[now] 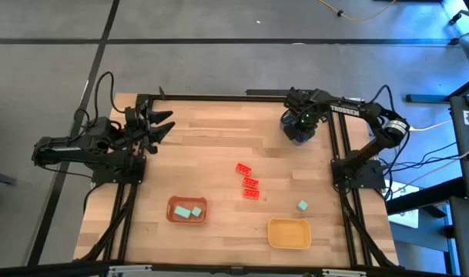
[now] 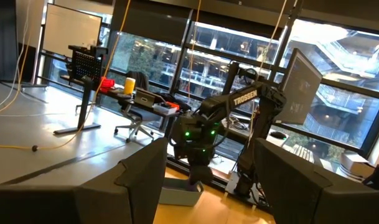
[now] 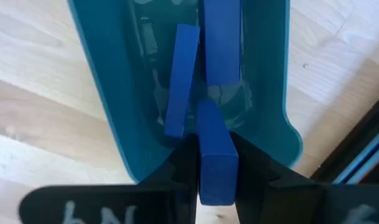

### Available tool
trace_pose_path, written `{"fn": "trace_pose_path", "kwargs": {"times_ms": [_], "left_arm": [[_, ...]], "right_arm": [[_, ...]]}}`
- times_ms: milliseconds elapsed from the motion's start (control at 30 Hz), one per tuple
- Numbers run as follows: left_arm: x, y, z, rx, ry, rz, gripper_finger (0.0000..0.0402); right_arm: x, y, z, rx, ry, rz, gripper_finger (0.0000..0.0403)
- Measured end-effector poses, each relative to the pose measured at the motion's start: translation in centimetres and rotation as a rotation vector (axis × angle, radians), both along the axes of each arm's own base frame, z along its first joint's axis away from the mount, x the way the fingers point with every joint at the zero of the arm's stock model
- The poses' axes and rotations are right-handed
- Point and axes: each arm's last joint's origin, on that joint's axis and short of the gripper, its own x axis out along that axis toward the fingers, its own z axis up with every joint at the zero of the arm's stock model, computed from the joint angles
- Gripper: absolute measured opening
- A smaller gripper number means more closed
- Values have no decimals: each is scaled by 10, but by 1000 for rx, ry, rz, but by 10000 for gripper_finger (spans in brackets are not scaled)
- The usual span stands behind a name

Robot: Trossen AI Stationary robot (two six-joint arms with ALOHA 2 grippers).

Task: Sort & place blocks by color
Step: Put the violet block into the gray bin, then put the light blue block into the brown bin

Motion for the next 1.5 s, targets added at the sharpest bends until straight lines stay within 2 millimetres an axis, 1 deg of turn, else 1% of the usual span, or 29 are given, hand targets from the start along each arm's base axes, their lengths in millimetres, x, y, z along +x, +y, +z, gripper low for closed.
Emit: {"fn": "trace_pose_path", "kwargs": {"times_ms": [100, 233, 367, 433, 600, 667, 733, 933, 1000, 1067, 1133, 1233, 1367, 1500], "left_arm": [[0, 0, 0, 0, 0, 0, 231], [0, 0, 0, 0, 0, 0, 231], [0, 0, 0, 0, 0, 0, 231], [0, 0, 0, 0, 1, 0, 231], [0, 0, 0, 0, 1, 0, 231], [0, 0, 0, 1, 1, -1, 231], [0, 0, 0, 1, 1, -1, 231], [0, 0, 0, 1, 2, 0, 231], [0, 0, 0, 1, 2, 0, 231], [0, 0, 0, 1, 2, 0, 231], [0, 0, 0, 1, 2, -1, 231], [0, 0, 0, 1, 2, 0, 231], [0, 0, 0, 1, 2, -1, 231], [0, 0, 0, 1, 2, -1, 231]], "right_arm": [[3, -3, -6, 0, 0, -7, 63], [4, -3, -7, -2, 0, -27, 68], [4, -3, -7, -2, 0, -28, 118], [4, -3, -7, -2, 0, -32, 136], [3, -3, -6, -13, 18, -29, 154], [3, -4, 0, -31, 43, -21, 162], [3, -5, 11, -60, 28, -6, 171], [-1, -2, 57, -187, -109, -11, 178], [-4, 7, 73, -222, -199, -11, 179], [-4, 19, 89, -262, -336, -6, 179], [-5, 35, 102, -295, -492, 19, 179], [-5, 63, 116, -346, -749, 53, 180], [-3, 100, 126, -387, -1103, 150, 180], [-1, 125, 125, -442, -1382, 296, 180]]}}
